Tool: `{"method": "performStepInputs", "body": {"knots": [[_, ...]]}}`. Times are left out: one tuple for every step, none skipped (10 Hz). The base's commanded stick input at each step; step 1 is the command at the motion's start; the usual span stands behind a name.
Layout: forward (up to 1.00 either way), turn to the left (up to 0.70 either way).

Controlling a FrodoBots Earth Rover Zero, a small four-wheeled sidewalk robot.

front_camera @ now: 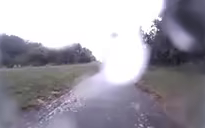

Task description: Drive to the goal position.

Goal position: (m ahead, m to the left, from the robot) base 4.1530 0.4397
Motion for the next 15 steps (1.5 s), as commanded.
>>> {"method": "performStepInputs", "body": {"knots": [[0.7,-0.28],[0.7,-0.28],[0.7,-0.28],[0.7,-0.16],[0.7,-0.03],[0.7,0.0],[0.7,0.0],[0.7,0.0],[0.7,0.0],[0.7,0.0],[0.7,0.0],[0.7,0.0],[0.7,0.0],[0.7,0.0],[0.7,0.0]]}}
